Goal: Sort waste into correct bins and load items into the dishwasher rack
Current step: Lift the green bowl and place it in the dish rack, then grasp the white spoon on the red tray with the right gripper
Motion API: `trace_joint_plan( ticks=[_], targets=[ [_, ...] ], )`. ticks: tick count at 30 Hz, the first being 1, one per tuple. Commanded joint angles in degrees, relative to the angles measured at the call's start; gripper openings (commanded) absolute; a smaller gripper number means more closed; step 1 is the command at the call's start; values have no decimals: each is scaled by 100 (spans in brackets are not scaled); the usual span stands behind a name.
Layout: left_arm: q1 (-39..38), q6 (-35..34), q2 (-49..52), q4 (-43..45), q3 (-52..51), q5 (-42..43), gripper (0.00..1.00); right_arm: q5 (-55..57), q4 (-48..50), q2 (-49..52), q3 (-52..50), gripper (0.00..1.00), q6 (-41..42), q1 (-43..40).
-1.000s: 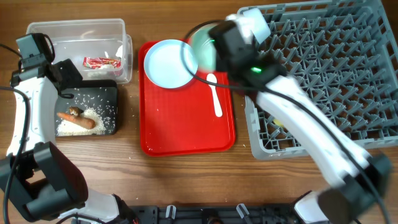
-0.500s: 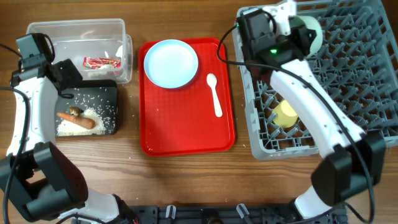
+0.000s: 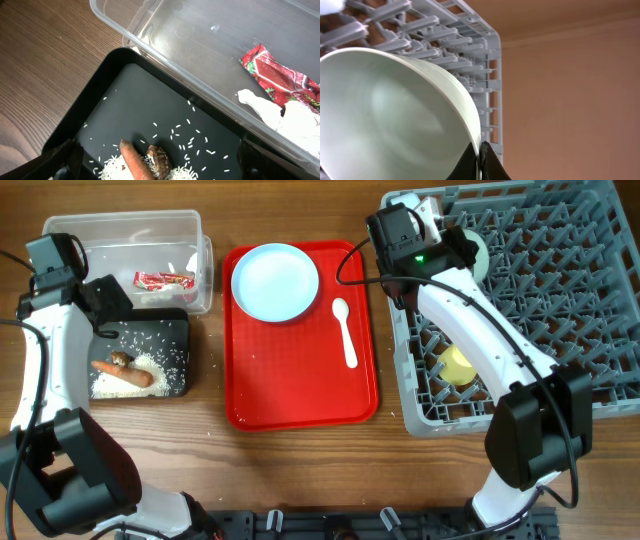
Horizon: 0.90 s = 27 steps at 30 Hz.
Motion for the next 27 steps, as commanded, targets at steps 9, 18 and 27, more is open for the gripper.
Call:
trace_joint_plan(
  ticks=[9, 18, 27],
  targets=[
    [20, -92, -127, 15, 90, -92, 100, 352, -17, 520, -50, 4, -37, 57],
    [20, -92, -127, 15, 90, -92, 100, 350, -229, 522, -48, 4, -785, 553],
    [20, -94, -127, 15, 90, -92, 100, 323, -225, 522, -48, 73, -800, 916]
  ],
)
